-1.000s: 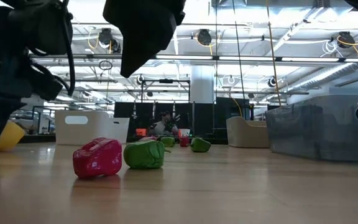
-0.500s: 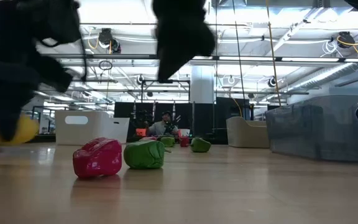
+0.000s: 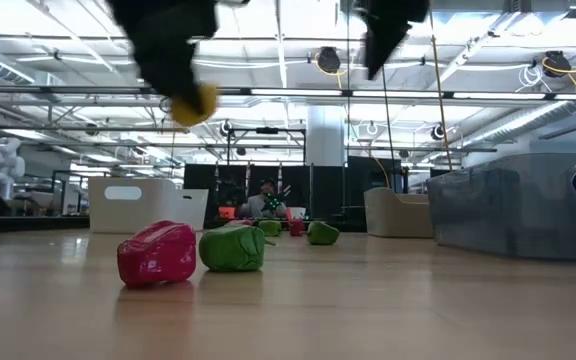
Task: Sort produce into baskets
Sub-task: Put the yellow lemon into the gray bin
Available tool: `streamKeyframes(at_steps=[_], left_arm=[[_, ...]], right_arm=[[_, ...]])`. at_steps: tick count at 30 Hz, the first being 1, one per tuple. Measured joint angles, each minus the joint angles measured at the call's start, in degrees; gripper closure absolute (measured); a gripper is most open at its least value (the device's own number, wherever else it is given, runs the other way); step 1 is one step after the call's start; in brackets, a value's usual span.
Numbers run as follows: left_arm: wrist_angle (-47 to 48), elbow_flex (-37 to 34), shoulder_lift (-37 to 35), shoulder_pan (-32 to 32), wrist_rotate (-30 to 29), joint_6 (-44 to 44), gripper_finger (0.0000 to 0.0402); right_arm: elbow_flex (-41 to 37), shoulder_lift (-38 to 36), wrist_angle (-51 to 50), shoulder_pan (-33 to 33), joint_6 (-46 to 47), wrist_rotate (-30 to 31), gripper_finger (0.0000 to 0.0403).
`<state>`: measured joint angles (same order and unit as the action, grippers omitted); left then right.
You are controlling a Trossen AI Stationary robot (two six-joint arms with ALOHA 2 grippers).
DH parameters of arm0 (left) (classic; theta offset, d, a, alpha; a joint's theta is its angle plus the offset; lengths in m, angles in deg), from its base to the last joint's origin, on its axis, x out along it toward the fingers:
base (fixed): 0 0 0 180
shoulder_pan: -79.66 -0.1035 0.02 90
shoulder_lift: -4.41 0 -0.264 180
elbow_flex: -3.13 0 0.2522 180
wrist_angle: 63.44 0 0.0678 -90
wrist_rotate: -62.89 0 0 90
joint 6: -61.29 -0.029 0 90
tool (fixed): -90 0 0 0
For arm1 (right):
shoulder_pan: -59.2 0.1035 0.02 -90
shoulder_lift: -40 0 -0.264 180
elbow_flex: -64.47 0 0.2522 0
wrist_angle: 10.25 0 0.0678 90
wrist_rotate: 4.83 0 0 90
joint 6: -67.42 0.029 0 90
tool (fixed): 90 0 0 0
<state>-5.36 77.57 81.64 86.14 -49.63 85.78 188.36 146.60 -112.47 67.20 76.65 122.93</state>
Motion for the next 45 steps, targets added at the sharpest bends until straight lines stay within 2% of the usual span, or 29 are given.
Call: streamKeyframes(at_steps=[4,11,14,18,23,26,31,34,45], left_arm=[[-14.3,0.2,0.5,-4.1,1.7,-10.2,0.0169],[-39.7,0.3,7.2,-13.2,13.8,-19.2,0.0169],[-50.6,1.1,13.3,-17.2,20.0,-19.4,0.0169],[-51.9,10.6,24.9,-21.6,24.5,-19.0,0.0169],[-50.3,27.2,39.2,-25.2,27.0,-19.1,0.0169],[-48.2,36.6,46.8,-26.5,29.2,-19.1,0.0169],[-44.8,47.5,56.1,-27.5,32.2,-18.8,0.0168],[-44.8,50.5,58.3,-27.5,32.2,-17.6,0.0168],[-41.0,50.6,58.7,-27.7,32.1,-19.0,0.0168]], right_arm=[[-18.1,-17.1,7.7,-5.3,8.9,0.0,0.0090],[-48.7,-42.1,27.8,-5.9,21.3,-0.5,0.0090],[-59.2,-49.3,35.0,-5.3,23.2,-0.5,0.0090],[-68.8,-56.1,41.7,-5.5,23.6,0.0,0.0090],[-72.1,-60.0,42.9,-6.6,23.2,4.5,0.0090],[-72.1,-61.1,43.1,-6.9,22.6,4.7,0.0090],[-72.1,-61.9,42.9,-6.9,21.2,4.5,0.0090],[-72.1,-61.8,42.9,-6.9,20.4,4.5,0.0090],[-72.0,-61.8,43.4,-6.9,19.9,4.5,0.0090]])
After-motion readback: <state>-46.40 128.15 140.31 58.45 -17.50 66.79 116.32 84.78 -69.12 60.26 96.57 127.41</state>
